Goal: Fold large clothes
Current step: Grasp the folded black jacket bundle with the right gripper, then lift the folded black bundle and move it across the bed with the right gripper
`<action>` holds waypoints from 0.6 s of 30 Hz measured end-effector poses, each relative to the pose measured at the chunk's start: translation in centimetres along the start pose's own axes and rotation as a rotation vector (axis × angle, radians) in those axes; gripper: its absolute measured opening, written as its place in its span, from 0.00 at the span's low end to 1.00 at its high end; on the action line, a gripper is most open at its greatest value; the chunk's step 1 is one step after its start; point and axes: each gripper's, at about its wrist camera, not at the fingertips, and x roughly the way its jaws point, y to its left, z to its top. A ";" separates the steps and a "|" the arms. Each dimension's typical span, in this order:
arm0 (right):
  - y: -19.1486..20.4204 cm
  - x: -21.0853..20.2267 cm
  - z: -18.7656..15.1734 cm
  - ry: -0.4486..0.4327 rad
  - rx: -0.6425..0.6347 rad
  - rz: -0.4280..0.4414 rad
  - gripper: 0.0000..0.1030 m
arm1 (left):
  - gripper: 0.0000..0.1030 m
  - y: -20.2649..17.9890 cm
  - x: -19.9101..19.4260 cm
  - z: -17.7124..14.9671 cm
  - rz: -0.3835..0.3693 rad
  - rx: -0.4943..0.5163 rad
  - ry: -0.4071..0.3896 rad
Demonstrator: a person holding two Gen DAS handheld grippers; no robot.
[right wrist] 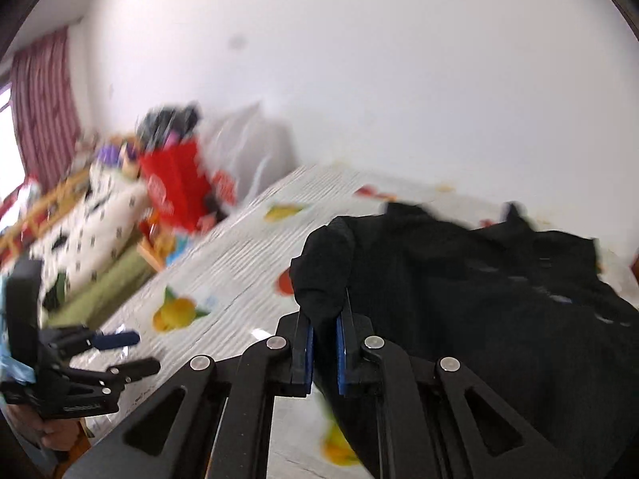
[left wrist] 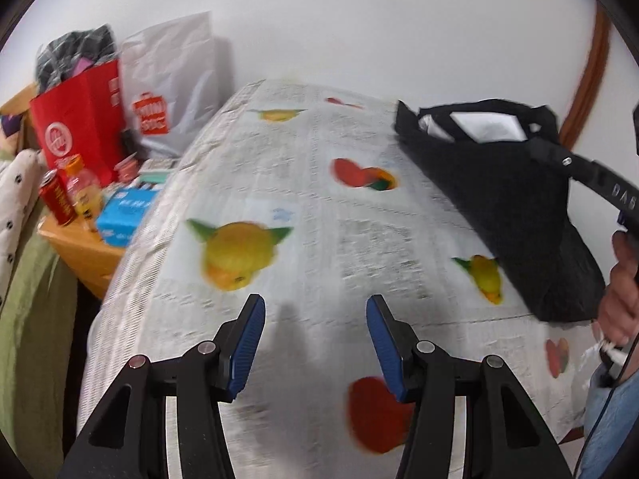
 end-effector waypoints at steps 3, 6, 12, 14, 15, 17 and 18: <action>-4.7 -3.1 -0.1 -0.052 0.088 -0.056 0.08 | 0.49 -2.6 0.5 0.5 -0.049 0.040 -0.008; -8.5 -5.7 -1.3 -0.089 0.156 -0.125 0.08 | 0.49 -5.6 1.0 0.9 -0.091 0.088 -0.015; -14.6 -8.8 -5.4 -0.107 0.311 -0.204 0.08 | 0.49 -11.9 2.2 0.8 -0.195 0.171 0.010; -16.3 -9.2 -7.1 -0.102 0.372 -0.215 0.08 | 0.49 -14.1 2.5 0.4 -0.230 0.202 0.017; -16.9 -9.1 -8.0 -0.089 0.388 -0.216 0.08 | 0.49 -15.1 2.8 0.1 -0.247 0.214 0.027; -18.2 -8.7 -10.1 -0.039 0.417 -0.241 0.09 | 0.49 -16.6 3.3 -0.5 -0.274 0.227 0.047; -18.7 -8.3 -10.9 -0.014 0.431 -0.247 0.10 | 0.49 -17.3 3.5 -0.8 -0.285 0.233 0.057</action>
